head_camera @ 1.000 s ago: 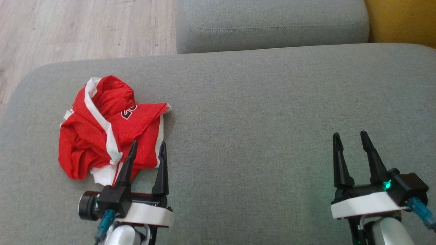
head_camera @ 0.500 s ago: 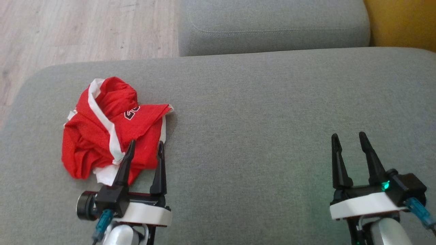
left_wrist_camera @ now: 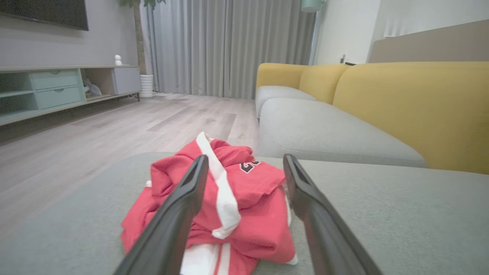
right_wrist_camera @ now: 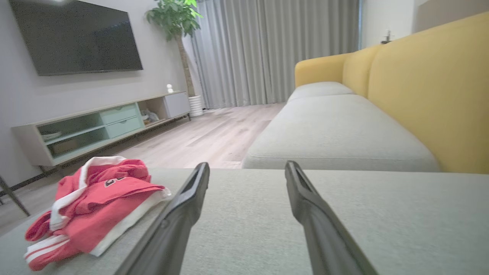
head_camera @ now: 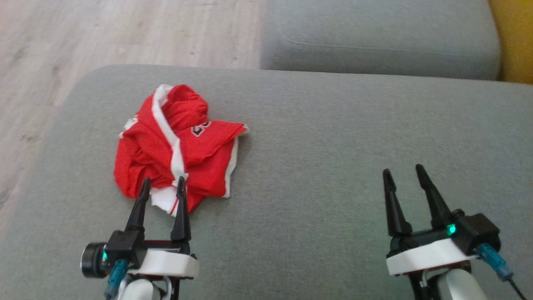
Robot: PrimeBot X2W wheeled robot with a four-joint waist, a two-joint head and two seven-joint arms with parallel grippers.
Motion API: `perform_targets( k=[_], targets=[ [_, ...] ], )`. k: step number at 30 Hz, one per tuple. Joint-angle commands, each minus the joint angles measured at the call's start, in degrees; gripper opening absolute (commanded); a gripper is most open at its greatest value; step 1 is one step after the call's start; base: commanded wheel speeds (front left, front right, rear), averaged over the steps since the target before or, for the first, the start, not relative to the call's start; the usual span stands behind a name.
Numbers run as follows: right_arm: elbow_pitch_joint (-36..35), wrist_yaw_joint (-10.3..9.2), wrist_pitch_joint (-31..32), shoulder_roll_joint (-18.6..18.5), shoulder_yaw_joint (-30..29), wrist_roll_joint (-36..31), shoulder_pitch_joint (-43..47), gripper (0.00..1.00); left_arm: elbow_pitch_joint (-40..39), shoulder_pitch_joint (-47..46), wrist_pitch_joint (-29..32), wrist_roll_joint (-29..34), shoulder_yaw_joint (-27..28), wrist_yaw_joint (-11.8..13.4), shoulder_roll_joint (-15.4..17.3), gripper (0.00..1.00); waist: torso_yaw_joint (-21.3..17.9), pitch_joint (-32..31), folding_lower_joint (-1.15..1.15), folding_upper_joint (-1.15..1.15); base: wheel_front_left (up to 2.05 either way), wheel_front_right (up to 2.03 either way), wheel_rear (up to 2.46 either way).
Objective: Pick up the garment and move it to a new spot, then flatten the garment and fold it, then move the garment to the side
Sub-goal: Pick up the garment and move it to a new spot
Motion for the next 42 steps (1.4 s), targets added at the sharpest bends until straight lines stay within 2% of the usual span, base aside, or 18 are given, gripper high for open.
perform_targets(
  k=[1,16,26,30,34,38,39,42],
  targets=[
    [-1.87,0.44,-0.61,-0.46,1.95,0.56,-0.86,1.0,-1.5,-0.81,-0.46,0.44,2.27,0.32,-0.03,1.0,1.72,-0.61,0.0,0.0,0.0,0.0,0.0],
    [-1.75,0.44,-0.61,-0.46,5.41,1.43,0.39,1.0,-1.15,0.45,-0.46,1.34,3.7,0.36,-0.05,1.0,10.83,-1.87,0.0,0.0,0.0,0.0,0.0],
    [-1.78,0.44,-0.61,-0.46,6.12,2.52,0.39,1.0,-1.74,0.53,-0.46,1.95,4.3,0.15,-0.01,1.0,13.03,-1.15,0.0,0.0,0.0,0.0,0.0],
    [-2.08,0.44,-0.61,-0.46,6.04,2.52,-0.42,1.0,-0.27,-2.05,-0.46,2.93,3.48,-1.5,1.14,1.0,11.99,0.55,0.0,0.0,0.0,0.0,0.0],
    [-2.22,0.44,-0.61,-0.46,5.11,2.01,-1.52,1.0,2.54,-9.6,1.4,5.12,1.48,-4.19,4.0,1.0,10.38,2.92,0.0,0.0,0.0,0.0,0.0],
    [-2.25,0.44,-0.61,-0.46,3.82,1.65,-2.47,1.0,5.96,-19.93,7.18,4.97,-0.05,-6.97,5.22,1.0,8.85,5.1,0.0,0.0,0.0,0.0,0.0],
    [-2.25,0.44,-0.61,-0.46,3.82,1.65,-2.47,1.0,5.96,-19.93,7.18,4.97,-0.05,-6.97,5.22,1.0,8.85,5.1,0.0,0.0,0.0,0.0,0.0],
    [-2.29,0.44,-0.61,-0.46,3.38,1.34,-3.44,1.0,10.37,-26.93,13.01,2.8,-1.47,-8.76,5.85,1.0,7.42,6.85,0.0,0.0,0.0,0.0,0.0]
  ],
)
